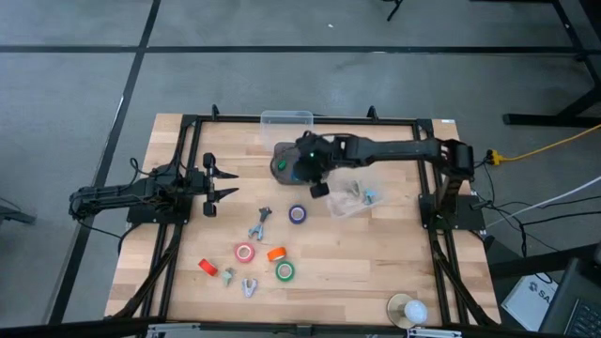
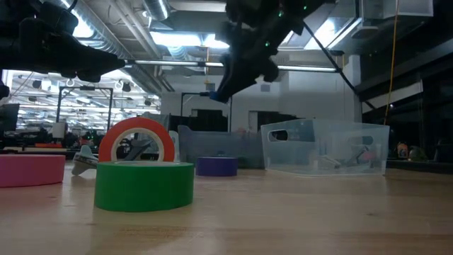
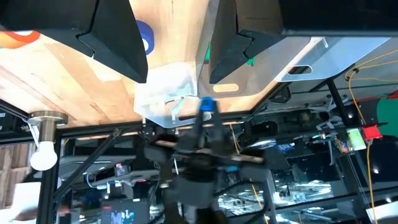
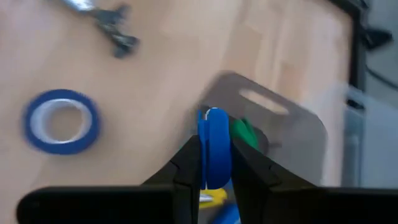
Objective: Pick and place Stapler, Stapler remover, tape
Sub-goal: Put the blue stapler into the black bin
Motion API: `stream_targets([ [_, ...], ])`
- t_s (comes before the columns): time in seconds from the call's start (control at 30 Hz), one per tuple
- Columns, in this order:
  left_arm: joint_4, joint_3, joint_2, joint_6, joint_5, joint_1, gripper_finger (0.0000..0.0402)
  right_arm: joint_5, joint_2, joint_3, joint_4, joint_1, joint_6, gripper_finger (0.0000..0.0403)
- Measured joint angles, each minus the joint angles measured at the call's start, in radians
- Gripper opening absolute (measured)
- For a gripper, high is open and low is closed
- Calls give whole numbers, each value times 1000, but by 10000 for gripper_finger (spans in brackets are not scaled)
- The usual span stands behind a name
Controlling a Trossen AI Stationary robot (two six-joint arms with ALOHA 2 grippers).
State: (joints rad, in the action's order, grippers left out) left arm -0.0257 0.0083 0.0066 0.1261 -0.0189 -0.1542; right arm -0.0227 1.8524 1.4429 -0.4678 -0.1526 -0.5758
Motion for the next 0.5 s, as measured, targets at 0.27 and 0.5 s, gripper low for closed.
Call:
stream_targets([
  [0.27,0,0,0,0,0,0,169,4,3,0,3,-107,192,69],
  [0.5,0,0,0,0,0,0,169,4,3,-9,10,-152,330,100],
])
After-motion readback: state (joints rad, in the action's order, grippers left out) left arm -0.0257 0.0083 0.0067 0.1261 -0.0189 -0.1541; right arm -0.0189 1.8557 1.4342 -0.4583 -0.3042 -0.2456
